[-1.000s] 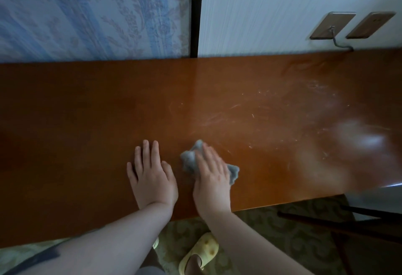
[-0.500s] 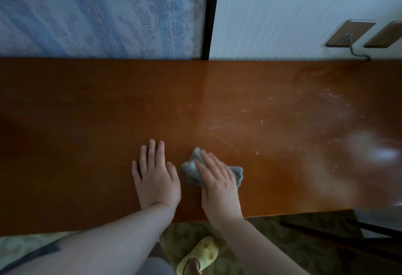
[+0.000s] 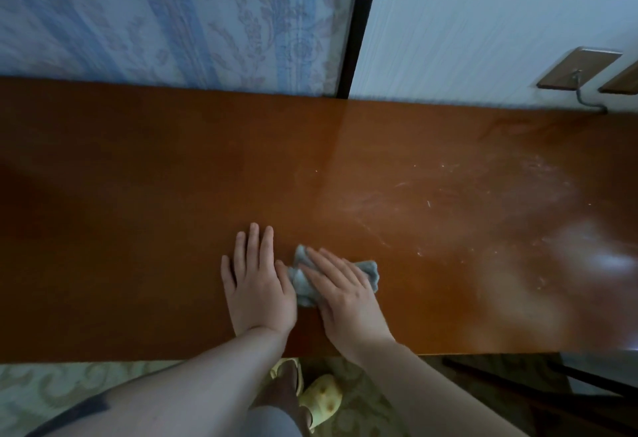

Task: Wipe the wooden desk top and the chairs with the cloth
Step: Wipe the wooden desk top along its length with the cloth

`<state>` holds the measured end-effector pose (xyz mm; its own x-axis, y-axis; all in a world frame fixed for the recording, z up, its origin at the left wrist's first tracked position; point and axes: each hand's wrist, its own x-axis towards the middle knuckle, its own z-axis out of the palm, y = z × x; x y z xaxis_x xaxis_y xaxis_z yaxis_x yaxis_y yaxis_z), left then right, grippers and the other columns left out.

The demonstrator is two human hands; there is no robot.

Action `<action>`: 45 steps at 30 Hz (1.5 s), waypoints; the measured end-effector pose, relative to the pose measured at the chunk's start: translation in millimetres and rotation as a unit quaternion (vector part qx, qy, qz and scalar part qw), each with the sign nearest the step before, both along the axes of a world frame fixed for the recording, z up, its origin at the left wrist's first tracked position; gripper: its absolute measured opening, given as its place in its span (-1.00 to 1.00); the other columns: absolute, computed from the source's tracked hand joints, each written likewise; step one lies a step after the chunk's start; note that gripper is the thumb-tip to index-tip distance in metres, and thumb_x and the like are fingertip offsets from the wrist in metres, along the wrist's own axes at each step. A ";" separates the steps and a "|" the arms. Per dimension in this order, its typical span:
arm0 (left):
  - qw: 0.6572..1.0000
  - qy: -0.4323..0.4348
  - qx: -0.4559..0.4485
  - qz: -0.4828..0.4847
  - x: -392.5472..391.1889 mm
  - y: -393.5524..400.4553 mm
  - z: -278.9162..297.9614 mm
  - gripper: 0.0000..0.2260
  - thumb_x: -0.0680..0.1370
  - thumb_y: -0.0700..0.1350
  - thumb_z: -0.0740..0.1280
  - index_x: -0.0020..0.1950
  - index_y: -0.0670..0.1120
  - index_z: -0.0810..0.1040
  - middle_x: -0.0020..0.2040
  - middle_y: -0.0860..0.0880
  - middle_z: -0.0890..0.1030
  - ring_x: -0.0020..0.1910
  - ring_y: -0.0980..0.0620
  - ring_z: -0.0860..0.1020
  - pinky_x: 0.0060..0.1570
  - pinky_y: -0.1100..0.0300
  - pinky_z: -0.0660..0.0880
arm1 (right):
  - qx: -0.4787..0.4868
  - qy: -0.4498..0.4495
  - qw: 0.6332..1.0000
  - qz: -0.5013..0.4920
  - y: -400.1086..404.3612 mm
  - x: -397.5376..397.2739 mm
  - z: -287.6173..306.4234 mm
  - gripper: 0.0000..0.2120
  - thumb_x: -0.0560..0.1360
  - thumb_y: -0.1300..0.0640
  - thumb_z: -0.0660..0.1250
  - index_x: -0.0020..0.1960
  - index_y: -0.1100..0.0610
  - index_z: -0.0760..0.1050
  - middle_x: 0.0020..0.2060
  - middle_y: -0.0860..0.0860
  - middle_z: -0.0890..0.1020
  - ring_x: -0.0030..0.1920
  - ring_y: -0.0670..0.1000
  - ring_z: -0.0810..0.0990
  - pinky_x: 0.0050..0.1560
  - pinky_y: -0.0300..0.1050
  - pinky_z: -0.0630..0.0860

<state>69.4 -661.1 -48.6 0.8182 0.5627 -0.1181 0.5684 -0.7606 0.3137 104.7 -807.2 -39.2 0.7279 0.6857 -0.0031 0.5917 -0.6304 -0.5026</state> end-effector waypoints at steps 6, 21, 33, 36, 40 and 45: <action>1.000 -0.001 0.006 0.008 1.5 -2.9 4.6 -0.49 0.59 0.04 -0.12 0.54 0.06 0.19 0.55 0.05 0.18 0.55 0.02 0.04 0.49 -0.09 0.04 | -0.049 -0.009 0.998 -0.024 -26.0 39.6 -1.1 -0.43 0.54 0.20 0.33 0.48 -0.08 0.27 0.49 -0.17 0.18 0.51 -0.12 0.09 0.49 -0.03 0.08; 1.000 0.018 0.003 -0.026 39.7 46.6 4.6 -0.53 0.62 -0.01 0.04 0.55 0.05 0.15 0.57 0.02 0.11 0.55 -0.01 0.02 0.51 -0.04 -0.03 | -0.069 0.009 0.996 -0.059 -1.0 21.7 0.7 -0.53 0.59 0.08 0.10 0.50 -0.11 0.23 0.51 -0.18 0.15 0.53 -0.15 0.02 0.53 -0.06 -0.02; 0.999 0.020 0.005 -0.026 42.0 46.4 9.3 -0.54 0.61 -0.05 0.09 0.53 0.01 0.20 0.56 -0.01 0.17 0.54 -0.04 0.04 0.49 -0.08 -0.02 | -0.079 0.021 0.995 -0.056 -2.5 53.5 10.3 -0.49 0.60 0.17 0.23 0.51 -0.08 0.24 0.53 -0.14 0.15 0.53 -0.13 -0.01 0.53 -0.03 -0.05; 0.999 0.025 0.003 -0.025 41.0 45.5 10.2 -0.54 0.61 -0.05 0.09 0.53 0.02 0.20 0.56 -0.01 0.16 0.54 -0.03 0.04 0.49 -0.08 -0.02 | -0.039 0.019 0.986 -0.162 25.5 36.1 7.2 -0.50 0.57 0.22 0.26 0.47 -0.03 0.32 0.51 -0.08 0.23 0.52 -0.06 0.09 0.52 0.00 0.00; 0.999 0.022 0.004 -0.029 40.4 47.2 10.3 -0.54 0.61 -0.04 0.10 0.53 0.01 0.20 0.56 -0.01 0.16 0.54 -0.03 0.04 0.49 -0.09 -0.01 | -0.062 0.003 0.998 0.025 -5.2 -5.2 6.0 -0.42 0.52 0.18 0.28 0.50 -0.08 0.23 0.52 -0.14 0.16 0.54 -0.10 0.02 0.53 -0.07 -0.11; 0.999 0.025 0.007 -0.028 40.9 45.7 9.3 -0.54 0.61 -0.04 0.07 0.53 0.02 0.19 0.56 -0.01 0.16 0.54 -0.03 0.03 0.50 -0.08 -0.01 | -0.054 -0.023 0.993 -0.105 -25.3 43.3 2.2 -0.51 0.56 0.17 0.21 0.47 -0.05 0.28 0.50 -0.10 0.24 0.52 -0.09 0.09 0.49 0.08 0.14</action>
